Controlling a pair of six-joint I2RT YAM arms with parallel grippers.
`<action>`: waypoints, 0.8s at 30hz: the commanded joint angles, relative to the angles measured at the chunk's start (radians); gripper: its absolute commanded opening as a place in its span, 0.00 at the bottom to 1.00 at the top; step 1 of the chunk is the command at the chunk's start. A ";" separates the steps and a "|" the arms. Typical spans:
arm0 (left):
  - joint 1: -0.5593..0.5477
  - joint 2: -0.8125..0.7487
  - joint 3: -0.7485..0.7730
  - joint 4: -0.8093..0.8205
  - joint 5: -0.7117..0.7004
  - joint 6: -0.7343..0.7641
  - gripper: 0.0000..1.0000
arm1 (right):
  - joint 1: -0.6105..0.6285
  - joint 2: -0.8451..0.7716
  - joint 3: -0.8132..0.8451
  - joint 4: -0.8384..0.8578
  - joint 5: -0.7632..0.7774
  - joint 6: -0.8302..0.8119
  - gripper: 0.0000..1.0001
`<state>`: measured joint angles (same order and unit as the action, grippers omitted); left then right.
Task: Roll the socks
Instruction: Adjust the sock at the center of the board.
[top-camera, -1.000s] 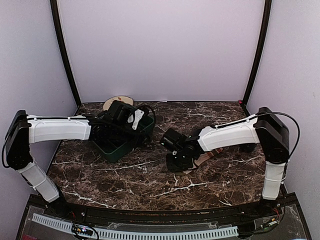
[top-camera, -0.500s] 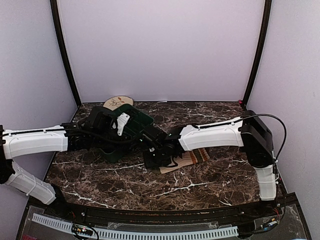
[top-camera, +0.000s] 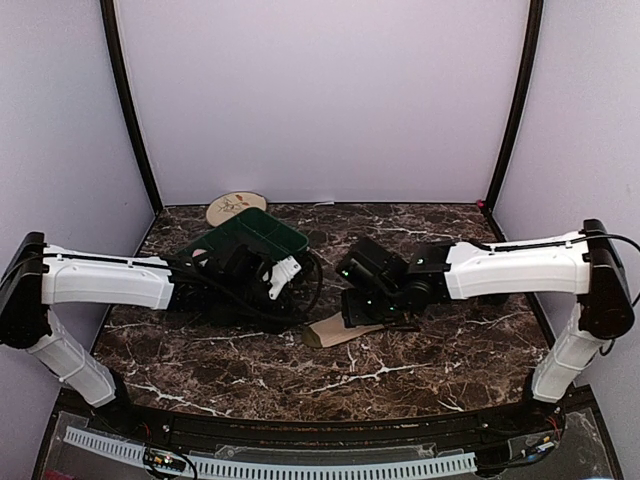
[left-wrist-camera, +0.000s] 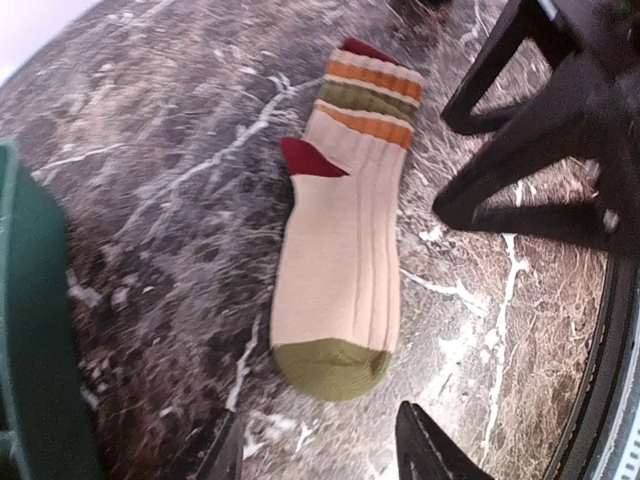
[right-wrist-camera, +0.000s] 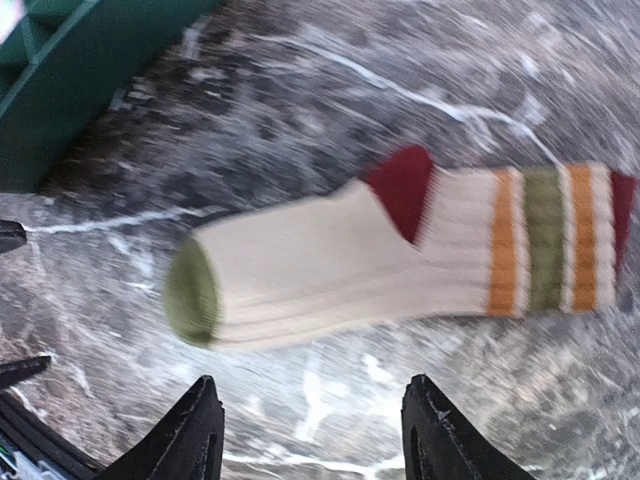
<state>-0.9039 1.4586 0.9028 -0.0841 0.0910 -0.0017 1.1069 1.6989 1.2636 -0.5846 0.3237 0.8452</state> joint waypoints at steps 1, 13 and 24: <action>-0.023 0.105 0.094 -0.011 0.056 0.070 0.55 | -0.024 -0.127 -0.159 -0.028 0.071 0.106 0.59; -0.033 0.385 0.259 -0.005 -0.028 0.123 0.55 | -0.092 -0.374 -0.500 0.149 -0.025 0.362 0.59; -0.033 0.488 0.272 -0.072 -0.067 0.110 0.55 | -0.166 -0.431 -0.701 0.455 -0.047 0.627 0.59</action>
<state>-0.9340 1.9278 1.1648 -0.0982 0.0608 0.1131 0.9627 1.2583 0.5934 -0.2817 0.2798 1.3502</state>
